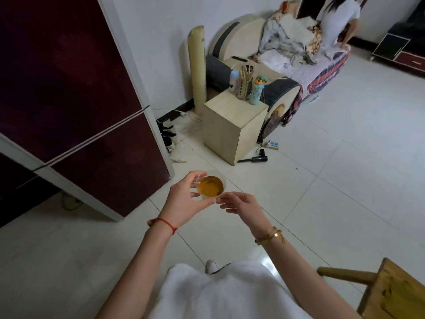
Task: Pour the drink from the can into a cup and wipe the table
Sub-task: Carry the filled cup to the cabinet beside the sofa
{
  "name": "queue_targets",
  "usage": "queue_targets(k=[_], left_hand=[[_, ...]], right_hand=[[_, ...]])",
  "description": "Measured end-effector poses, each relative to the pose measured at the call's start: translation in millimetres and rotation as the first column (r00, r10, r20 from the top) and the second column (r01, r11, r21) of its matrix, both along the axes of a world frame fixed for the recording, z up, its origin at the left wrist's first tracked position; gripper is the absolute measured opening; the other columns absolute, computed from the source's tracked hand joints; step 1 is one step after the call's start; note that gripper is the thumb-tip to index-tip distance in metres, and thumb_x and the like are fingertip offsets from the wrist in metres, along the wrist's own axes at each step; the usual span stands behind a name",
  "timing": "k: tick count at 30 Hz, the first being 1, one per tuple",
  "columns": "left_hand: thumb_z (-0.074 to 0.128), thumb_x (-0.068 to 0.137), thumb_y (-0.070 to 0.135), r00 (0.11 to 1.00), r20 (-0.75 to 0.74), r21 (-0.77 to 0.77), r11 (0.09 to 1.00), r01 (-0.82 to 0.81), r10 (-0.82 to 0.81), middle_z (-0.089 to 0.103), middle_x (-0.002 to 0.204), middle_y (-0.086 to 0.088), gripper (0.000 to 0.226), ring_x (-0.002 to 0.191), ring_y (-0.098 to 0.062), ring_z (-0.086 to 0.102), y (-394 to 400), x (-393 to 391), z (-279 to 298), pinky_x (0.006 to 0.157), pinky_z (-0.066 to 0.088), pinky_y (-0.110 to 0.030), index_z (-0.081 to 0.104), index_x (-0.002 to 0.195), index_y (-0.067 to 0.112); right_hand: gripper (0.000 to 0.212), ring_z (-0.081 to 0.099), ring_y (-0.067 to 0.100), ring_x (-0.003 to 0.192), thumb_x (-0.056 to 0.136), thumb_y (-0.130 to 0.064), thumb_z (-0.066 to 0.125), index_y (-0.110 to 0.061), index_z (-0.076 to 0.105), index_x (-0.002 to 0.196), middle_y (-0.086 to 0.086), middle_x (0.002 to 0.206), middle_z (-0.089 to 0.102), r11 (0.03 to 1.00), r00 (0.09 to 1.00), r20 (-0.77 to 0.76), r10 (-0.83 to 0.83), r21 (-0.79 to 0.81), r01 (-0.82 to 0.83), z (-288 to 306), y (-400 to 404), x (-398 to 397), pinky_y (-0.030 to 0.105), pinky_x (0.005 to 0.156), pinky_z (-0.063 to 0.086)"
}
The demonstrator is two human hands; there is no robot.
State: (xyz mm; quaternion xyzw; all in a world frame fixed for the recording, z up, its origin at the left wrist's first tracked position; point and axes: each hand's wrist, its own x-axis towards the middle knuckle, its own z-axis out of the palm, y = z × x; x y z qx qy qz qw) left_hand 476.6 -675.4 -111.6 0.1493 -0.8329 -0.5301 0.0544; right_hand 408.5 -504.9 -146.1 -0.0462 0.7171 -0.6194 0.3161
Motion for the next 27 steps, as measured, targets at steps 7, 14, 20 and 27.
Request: queue_targets(k=[7, 14, 20, 27], left_hand=[[0.087, 0.069, 0.021, 0.998, 0.026, -0.004, 0.998, 0.059, -0.059, 0.057, 0.123, 0.017, 0.070, 0.109, 0.009, 0.052, -58, -112, -2, 0.086, 0.051, -0.013, 0.054, 0.131, 0.023], [0.088, 0.067, 0.021, 0.990, 0.066, -0.009, 0.992, 0.127, -0.126, 0.059, 0.124, 0.012, 0.070, 0.115, -0.004, 0.056, -130, -225, -24, 0.089, 0.054, -0.019, 0.055, 0.130, 0.023], [0.087, 0.069, 0.022, 0.977, 0.063, -0.060, 0.977, 0.206, -0.202, 0.051, 0.107, 0.028, 0.065, 0.101, 0.012, 0.050, -199, -342, -14, 0.075, 0.047, -0.002, 0.054, 0.125, 0.027], [0.086, 0.069, 0.025, 0.942, 0.047, -0.065, 0.940, 0.334, -0.332, 0.054, 0.109, 0.024, 0.067, 0.101, 0.012, 0.052, -250, -474, -3, 0.079, 0.048, -0.006, 0.052, 0.127, 0.029]], right_hand=[[0.028, 0.070, 0.022, 0.095, 0.100, -0.022, 0.047, -0.012, 0.073, 0.100, 0.003, 0.093, 0.076, 0.999, 0.999, 0.011, -0.033, 0.032, 0.033, -5, -57, -102, 0.025, 0.081, 0.056], [0.028, 0.070, 0.020, 0.092, 0.101, -0.021, 0.046, -0.015, 0.073, 0.096, 0.002, 0.092, 0.076, 0.994, 0.995, 0.030, -0.095, 0.048, 0.093, -26, -126, -199, 0.026, 0.083, 0.056], [0.027, 0.068, 0.016, 0.086, 0.100, -0.020, 0.048, -0.012, 0.073, 0.094, 0.004, 0.091, 0.076, 0.978, 0.977, 0.033, -0.210, 0.027, 0.209, -20, -197, -306, 0.030, 0.083, 0.055], [0.027, 0.067, 0.014, 0.086, 0.100, -0.022, 0.047, -0.015, 0.073, 0.094, 0.002, 0.092, 0.075, 0.940, 0.940, 0.010, -0.342, 0.012, 0.342, -13, -249, -415, 0.029, 0.083, 0.055]])
